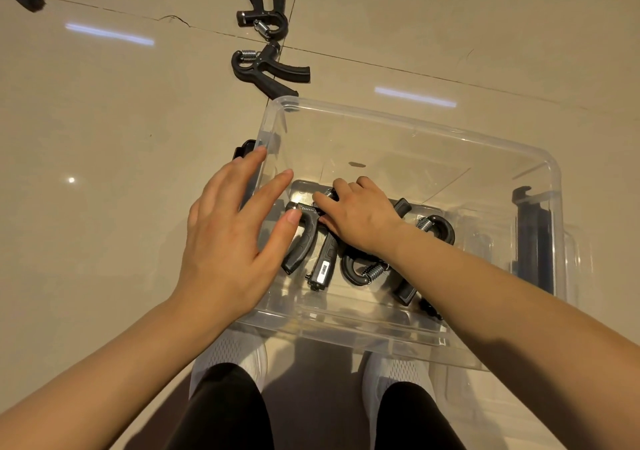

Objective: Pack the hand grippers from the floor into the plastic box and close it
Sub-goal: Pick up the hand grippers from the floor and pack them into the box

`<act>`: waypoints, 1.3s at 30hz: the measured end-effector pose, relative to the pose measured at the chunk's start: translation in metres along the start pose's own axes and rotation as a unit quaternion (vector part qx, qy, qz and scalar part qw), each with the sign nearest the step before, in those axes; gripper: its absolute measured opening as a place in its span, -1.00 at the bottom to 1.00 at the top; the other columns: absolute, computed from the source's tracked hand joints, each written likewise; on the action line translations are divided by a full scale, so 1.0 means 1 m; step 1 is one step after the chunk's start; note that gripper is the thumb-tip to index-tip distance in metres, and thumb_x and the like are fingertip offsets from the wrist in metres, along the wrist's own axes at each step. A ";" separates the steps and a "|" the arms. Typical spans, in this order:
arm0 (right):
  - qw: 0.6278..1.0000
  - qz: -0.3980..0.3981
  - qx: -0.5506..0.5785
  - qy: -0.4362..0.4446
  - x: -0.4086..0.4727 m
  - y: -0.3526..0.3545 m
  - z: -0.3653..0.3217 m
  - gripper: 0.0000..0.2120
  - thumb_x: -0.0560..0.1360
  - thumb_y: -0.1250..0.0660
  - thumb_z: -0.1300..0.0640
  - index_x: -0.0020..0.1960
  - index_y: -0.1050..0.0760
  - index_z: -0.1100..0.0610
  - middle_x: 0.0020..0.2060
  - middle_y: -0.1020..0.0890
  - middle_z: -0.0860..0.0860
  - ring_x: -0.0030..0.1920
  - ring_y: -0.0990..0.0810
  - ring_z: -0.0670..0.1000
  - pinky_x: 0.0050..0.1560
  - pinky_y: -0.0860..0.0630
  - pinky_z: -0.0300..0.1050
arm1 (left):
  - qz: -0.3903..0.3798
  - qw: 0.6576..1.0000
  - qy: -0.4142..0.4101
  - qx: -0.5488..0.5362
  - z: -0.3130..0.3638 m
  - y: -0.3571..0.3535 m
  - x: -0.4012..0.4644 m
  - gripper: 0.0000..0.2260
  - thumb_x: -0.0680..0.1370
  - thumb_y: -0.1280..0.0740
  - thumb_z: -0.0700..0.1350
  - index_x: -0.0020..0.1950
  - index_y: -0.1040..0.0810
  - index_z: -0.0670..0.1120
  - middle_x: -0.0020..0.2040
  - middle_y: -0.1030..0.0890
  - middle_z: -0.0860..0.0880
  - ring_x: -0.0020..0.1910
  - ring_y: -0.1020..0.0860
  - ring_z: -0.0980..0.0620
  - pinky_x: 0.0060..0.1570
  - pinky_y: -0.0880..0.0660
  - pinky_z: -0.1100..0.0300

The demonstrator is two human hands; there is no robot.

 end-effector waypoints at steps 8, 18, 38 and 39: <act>0.999 0.031 0.021 0.019 0.002 -0.003 0.000 -0.66 0.57 -0.14 -0.09 0.22 -0.43 0.08 0.03 -0.53 0.19 -0.08 -0.56 0.19 0.16 -0.31 0.10 | 0.004 1.000 -0.012 -0.002 0.000 -0.001 0.000 -0.59 0.56 -0.11 0.11 0.36 -0.42 0.02 0.46 -0.27 -0.04 0.44 -0.22 -0.08 0.33 -0.26 -0.14; 0.996 0.045 0.073 0.017 -0.020 0.011 0.002 -0.62 0.52 -0.26 -0.05 0.27 -0.42 0.10 0.18 -0.50 0.19 0.05 -0.55 0.21 0.30 -0.28 0.16 | -0.019 0.998 -0.053 0.021 0.006 -0.007 0.001 -0.57 0.55 -0.13 0.10 0.38 -0.42 -0.02 0.46 -0.28 -0.08 0.48 -0.16 -0.03 0.34 -0.24 -0.19; 0.970 0.066 0.143 -0.185 -0.254 0.313 -0.054 -0.72 0.57 -0.22 -0.05 0.27 -0.43 -0.12 0.12 -0.60 -0.15 0.13 -0.52 -0.09 0.24 -0.35 -0.05 | -0.088 0.966 -0.236 -0.053 0.149 0.246 -0.035 -0.78 0.50 -0.23 0.08 0.13 -0.50 0.14 -0.08 -0.49 0.24 -0.12 -0.47 0.32 -0.18 -0.38 0.42; 0.966 0.064 0.163 -0.189 -0.264 0.325 -0.063 -0.71 0.56 -0.23 -0.04 0.28 -0.43 -0.10 0.13 -0.59 -0.13 0.10 -0.52 -0.09 0.21 -0.41 -0.08 | -0.080 0.965 -0.243 -0.059 0.158 0.261 -0.044 -0.77 0.49 -0.21 0.12 0.12 -0.49 0.16 -0.10 -0.50 0.24 -0.13 -0.48 0.31 -0.18 -0.39 0.41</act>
Point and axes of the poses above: each hand's wrist, its own x-axis towards the middle knuckle, its own y-axis out of the back of the hand, z = x × y, the point moved 7 cm from there along x, towards the middle knuckle
